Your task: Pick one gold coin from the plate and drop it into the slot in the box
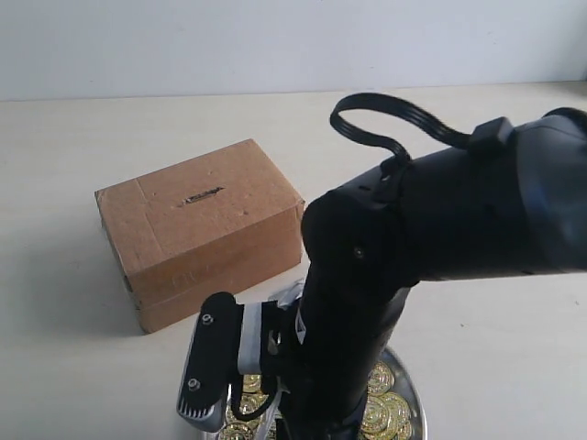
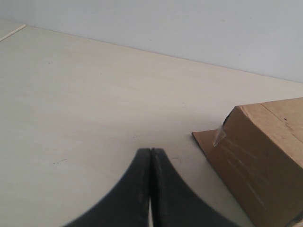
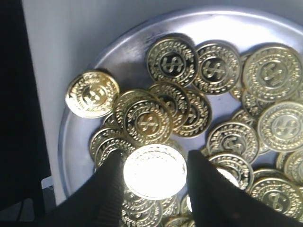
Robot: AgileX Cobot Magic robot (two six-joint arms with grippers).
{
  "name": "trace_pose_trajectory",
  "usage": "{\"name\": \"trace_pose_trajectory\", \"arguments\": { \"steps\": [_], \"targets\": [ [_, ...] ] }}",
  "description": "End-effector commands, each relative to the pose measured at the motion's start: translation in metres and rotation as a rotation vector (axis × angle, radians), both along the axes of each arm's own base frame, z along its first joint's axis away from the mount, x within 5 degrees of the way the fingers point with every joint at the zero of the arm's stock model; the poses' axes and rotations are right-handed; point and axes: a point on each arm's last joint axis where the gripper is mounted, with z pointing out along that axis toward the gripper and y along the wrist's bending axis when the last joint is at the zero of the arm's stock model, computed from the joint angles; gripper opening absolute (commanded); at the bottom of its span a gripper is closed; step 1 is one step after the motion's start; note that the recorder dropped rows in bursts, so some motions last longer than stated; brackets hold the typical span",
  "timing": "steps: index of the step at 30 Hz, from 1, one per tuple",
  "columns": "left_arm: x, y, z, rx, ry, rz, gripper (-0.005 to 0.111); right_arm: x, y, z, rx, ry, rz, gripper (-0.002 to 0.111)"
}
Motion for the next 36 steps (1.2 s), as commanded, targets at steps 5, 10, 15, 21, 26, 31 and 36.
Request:
{"name": "trace_pose_trajectory", "arguments": {
  "steps": [5, 10, 15, 21, 26, 31, 36],
  "targets": [
    [0.000, 0.000, 0.000, -0.006, -0.011, -0.005, 0.000, -0.007, -0.005, 0.033, 0.067, -0.028, 0.021, 0.026],
    [0.000, 0.000, 0.000, -0.006, -0.011, -0.005, 0.000, -0.009, -0.006, 0.059, 0.110, -0.053, 0.033, 0.026],
    [0.000, 0.000, 0.000, -0.006, -0.011, -0.005, 0.000, -0.008, -0.004, 0.074, 0.145, -0.083, 0.033, 0.026],
    [0.000, 0.001, 0.002, 0.112, -0.029, -0.021, 0.000, -0.010, -0.006, 0.082, 0.132, -0.065, 0.051, 0.026],
    [0.003, -0.001, 0.014, -0.116, -0.166, 0.010, 0.000, -0.010, -0.006, 0.083, 0.128, -0.057, 0.053, 0.026],
    [0.003, 0.000, 0.028, -0.435, -0.323, 0.050, 0.000, -0.010, -0.005, 0.083, 0.131, -0.059, 0.050, 0.026],
    [0.003, -0.003, 0.024, -0.584, -0.268, 0.046, 0.000, -0.009, -0.004, 0.083, 0.144, -0.073, 0.045, 0.026]
  ]
}}
